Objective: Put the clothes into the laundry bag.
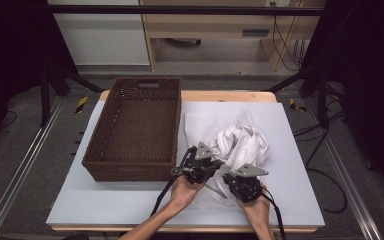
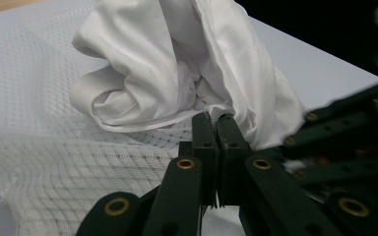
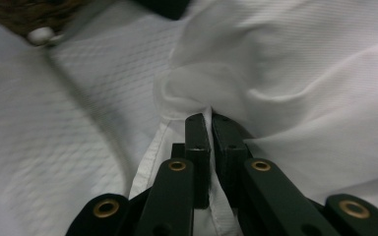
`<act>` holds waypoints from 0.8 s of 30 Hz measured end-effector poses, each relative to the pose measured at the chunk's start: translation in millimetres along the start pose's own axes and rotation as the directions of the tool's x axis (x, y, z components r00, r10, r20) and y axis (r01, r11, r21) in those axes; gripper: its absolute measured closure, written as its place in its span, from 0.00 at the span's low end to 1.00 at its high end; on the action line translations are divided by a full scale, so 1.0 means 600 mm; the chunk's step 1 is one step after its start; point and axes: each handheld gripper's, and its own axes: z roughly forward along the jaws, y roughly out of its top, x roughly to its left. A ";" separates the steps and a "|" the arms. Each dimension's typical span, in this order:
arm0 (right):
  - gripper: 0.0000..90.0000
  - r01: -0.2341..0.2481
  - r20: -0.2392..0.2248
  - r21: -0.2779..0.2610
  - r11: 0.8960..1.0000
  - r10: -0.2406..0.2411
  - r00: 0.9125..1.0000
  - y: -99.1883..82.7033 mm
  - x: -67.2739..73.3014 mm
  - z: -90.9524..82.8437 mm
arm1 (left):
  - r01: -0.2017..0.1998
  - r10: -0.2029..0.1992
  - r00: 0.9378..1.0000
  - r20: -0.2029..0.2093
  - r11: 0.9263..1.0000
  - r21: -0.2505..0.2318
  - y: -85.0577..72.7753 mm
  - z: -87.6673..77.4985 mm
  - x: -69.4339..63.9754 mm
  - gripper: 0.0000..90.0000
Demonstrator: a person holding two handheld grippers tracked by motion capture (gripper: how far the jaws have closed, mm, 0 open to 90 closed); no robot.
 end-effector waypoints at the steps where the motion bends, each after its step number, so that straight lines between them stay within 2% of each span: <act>1: 0.96 -0.017 0.011 0.013 1.000 0.017 1.000 0.001 -0.004 0.009 | -0.004 0.004 1.000 0.000 1.000 0.002 -0.004 -0.001 0.001 0.98; 3: 0.95 -0.025 0.020 0.028 0.999 0.025 1.000 0.000 -0.006 0.020 | -0.012 0.012 1.000 0.003 1.000 0.009 -0.014 -0.003 0.002 0.98; 4: 0.95 -0.014 0.022 0.030 0.999 0.013 1.000 -0.001 -0.007 0.025 | -0.018 0.018 1.000 0.000 1.000 0.012 -0.021 -0.004 0.003 0.98; 7: 0.91 -0.011 0.009 0.013 1.000 0.010 1.000 -0.004 -0.009 0.029 | -0.019 0.019 1.000 0.002 1.000 0.002 -0.033 -0.005 0.006 0.97; 9: 0.84 0.005 -0.012 0.009 1.000 -0.005 1.000 -0.004 -0.006 0.024 | -0.040 0.040 0.999 -0.004 0.999 -0.002 -0.037 -0.005 0.006 0.97; 12: 0.75 0.025 -0.047 -0.041 0.999 -0.027 0.999 -0.002 -0.003 0.003 | -0.060 0.060 0.998 -0.013 0.998 -0.003 -0.039 -0.006 0.005 0.97; 15: 0.64 0.000 -0.087 -0.120 0.993 -0.011 0.996 0.000 -0.008 -0.035 | -0.064 0.064 0.998 -0.014 0.998 0.005 -0.044 -0.006 0.004 0.97; 16: 0.62 0.000 -0.080 -0.158 0.988 -0.013 0.997 -0.001 -0.015 -0.053 | -0.061 0.061 0.998 -0.014 0.998 0.008 -0.045 -0.006 0.005 0.97; 19: 0.55 -0.029 -0.038 -0.203 0.979 0.021 0.999 -0.004 -0.042 -0.091 | -0.042 0.042 0.999 -0.002 0.999 0.008 -0.049 -0.008 0.010 0.97; 20: 0.55 -0.029 -0.038 -0.203 0.979 0.021 0.999 -0.004 -0.042 -0.091 | -0.042 0.042 0.999 -0.002 0.999 0.008 -0.049 -0.008 0.010 0.97; 21: 0.52 -0.050 -0.017 -0.205 0.977 0.048 0.999 -0.008 -0.053 -0.100 | -0.040 0.040 0.999 -0.002 0.999 0.007 -0.049 -0.008 0.010 0.97; 22: 0.48 -0.086 0.031 -0.184 0.979 0.093 0.995 -0.018 -0.075 -0.108 | -0.044 0.044 0.999 -0.005 0.999 0.005 -0.049 -0.008 0.009 0.97; 24: 0.47 -0.129 0.053 -0.148 0.981 0.138 0.989 -0.032 -0.094 -0.105 | -0.051 0.051 0.999 -0.009 0.999 0.005 -0.049 -0.008 0.008 0.97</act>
